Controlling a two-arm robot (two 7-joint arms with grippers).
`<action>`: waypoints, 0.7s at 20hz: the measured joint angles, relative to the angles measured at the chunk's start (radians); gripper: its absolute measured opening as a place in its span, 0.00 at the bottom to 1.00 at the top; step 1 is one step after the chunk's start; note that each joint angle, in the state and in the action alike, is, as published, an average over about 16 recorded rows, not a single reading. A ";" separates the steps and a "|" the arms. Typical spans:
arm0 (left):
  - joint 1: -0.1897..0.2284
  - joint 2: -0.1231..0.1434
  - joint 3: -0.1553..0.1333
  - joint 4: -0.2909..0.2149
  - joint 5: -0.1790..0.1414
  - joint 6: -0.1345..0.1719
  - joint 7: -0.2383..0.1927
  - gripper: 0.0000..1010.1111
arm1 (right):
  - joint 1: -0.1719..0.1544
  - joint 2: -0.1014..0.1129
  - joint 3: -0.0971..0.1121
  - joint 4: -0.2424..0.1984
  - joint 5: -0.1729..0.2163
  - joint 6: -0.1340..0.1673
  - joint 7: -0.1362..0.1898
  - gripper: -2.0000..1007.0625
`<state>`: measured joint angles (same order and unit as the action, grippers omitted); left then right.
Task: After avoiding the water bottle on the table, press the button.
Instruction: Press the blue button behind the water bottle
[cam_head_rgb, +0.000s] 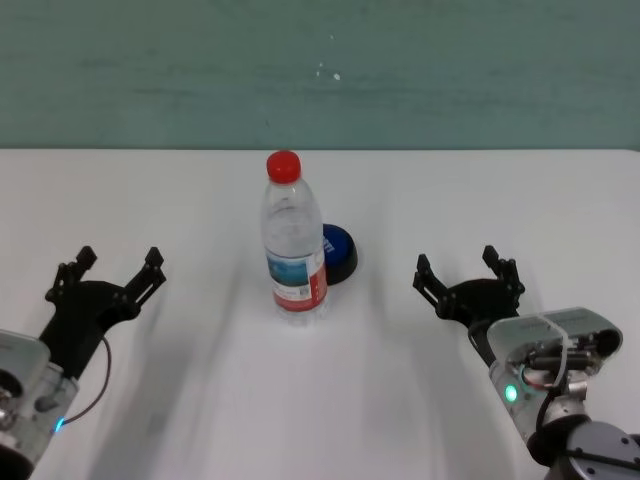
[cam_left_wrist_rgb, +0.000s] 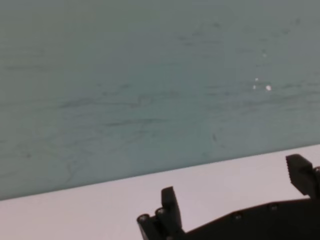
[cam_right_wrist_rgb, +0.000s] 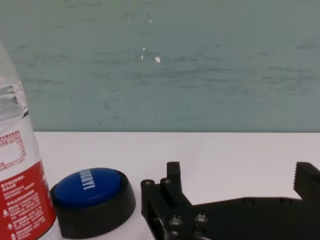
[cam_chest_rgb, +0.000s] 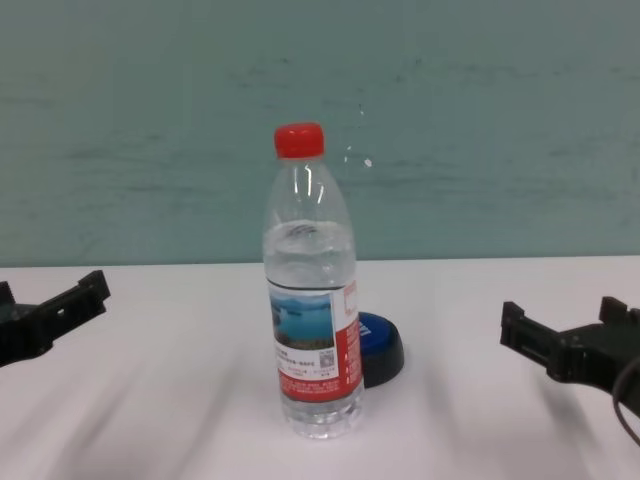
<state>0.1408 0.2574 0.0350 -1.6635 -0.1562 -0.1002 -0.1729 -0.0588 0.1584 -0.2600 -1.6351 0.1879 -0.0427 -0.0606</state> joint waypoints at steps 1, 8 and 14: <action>0.006 0.002 -0.004 -0.006 0.000 0.000 -0.005 0.99 | 0.000 0.000 0.000 0.000 0.000 0.000 0.000 1.00; 0.053 0.021 -0.021 -0.046 0.001 -0.003 -0.038 0.99 | 0.000 0.000 0.000 0.000 0.000 0.000 0.000 1.00; 0.081 0.036 -0.030 -0.057 0.012 -0.019 -0.051 0.99 | 0.000 0.000 0.000 0.000 0.000 0.000 0.000 1.00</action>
<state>0.2222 0.2937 0.0050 -1.7206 -0.1438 -0.1195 -0.2243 -0.0588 0.1583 -0.2600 -1.6351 0.1879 -0.0427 -0.0605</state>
